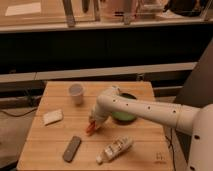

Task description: Place the pepper in the ceramic cup

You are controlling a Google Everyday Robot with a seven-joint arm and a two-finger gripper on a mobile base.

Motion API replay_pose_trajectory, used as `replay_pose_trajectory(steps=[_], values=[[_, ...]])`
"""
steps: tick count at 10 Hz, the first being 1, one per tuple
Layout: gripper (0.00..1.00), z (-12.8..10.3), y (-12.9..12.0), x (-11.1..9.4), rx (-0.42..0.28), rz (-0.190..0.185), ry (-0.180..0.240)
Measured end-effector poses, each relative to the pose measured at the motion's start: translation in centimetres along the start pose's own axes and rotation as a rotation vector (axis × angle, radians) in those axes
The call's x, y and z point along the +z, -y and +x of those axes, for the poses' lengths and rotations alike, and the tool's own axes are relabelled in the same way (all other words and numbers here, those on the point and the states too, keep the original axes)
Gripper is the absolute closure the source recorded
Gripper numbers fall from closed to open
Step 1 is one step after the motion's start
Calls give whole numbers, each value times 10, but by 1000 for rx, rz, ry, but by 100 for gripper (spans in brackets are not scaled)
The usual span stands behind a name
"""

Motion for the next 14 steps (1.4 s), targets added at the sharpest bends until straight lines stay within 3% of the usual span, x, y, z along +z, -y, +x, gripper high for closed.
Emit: replay_pose_trajectory(steps=[3,6,14], values=[[100,15,14,-22,14,28,-7],[100,15,37,-38,-2,39,-2],[100,35,94,-57,-32,54,3]])
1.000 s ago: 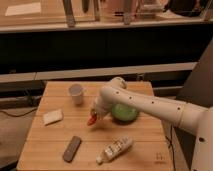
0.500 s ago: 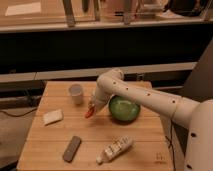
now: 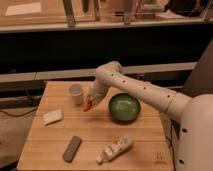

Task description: Place the pepper in the ceramic cup

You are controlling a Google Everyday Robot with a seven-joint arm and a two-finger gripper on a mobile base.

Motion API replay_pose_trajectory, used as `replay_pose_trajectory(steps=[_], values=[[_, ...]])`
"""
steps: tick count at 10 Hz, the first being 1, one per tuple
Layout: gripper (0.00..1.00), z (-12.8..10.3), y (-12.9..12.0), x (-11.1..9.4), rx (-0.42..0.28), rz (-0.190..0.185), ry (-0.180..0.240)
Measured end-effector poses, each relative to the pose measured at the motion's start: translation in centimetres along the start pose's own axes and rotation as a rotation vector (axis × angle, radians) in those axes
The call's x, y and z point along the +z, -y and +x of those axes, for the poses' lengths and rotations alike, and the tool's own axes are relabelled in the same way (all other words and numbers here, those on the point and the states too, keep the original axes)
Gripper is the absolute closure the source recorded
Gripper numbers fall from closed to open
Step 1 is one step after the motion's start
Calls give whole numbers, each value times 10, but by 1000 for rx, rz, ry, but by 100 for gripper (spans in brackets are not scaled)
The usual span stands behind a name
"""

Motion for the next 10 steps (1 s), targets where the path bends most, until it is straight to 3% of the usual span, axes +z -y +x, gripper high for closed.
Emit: replay_pose_trajectory(steps=[10], values=[[100,0,63,1,-46,20,-18]])
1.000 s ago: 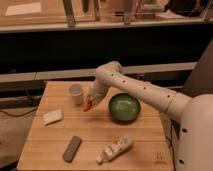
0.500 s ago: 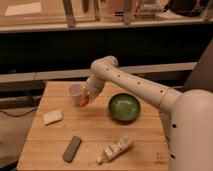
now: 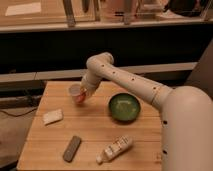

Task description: Place the pepper in the ceramic cup

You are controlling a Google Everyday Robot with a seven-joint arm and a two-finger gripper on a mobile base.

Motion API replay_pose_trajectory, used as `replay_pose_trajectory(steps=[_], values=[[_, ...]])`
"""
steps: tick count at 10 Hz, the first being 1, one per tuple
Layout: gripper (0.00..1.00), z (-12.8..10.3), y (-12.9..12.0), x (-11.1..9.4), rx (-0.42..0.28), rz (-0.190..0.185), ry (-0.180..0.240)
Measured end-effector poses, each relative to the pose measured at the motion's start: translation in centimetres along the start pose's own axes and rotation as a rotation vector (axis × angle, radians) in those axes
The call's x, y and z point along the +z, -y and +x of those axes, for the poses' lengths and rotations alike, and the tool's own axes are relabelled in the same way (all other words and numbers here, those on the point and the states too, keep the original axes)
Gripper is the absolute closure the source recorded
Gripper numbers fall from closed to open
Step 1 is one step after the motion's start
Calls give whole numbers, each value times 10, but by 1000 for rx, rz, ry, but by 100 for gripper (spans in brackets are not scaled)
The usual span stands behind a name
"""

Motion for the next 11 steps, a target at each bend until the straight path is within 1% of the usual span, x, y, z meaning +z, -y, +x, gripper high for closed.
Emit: replay_pose_trajectory(steps=[1,3,4,9,11], values=[[100,-1,4,1,-1,1,2],[100,5,7,1,5,4,-4],[100,7,14,2,3,6,-6],[100,11,27,6,-2,6,-10],[100,14,29,7,-3,8,-11]])
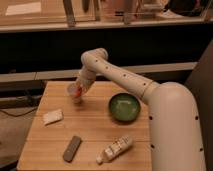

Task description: Place the pepper in the ceramic cup

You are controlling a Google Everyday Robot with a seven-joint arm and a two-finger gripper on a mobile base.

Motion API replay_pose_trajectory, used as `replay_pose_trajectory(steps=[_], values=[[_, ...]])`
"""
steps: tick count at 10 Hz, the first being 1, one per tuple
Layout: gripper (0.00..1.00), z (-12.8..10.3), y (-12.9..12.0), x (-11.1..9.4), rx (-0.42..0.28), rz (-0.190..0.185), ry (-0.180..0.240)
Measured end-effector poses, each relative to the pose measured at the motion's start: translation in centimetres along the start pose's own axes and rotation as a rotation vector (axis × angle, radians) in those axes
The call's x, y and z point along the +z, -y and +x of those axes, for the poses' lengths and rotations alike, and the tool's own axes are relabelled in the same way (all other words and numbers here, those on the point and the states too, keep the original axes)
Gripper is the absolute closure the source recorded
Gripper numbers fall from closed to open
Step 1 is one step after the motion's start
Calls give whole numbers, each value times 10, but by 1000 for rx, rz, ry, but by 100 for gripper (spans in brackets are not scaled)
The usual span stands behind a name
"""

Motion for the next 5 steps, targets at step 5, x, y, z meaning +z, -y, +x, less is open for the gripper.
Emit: replay_pose_trajectory(steps=[5], values=[[100,5,12,4,1,7,2]])
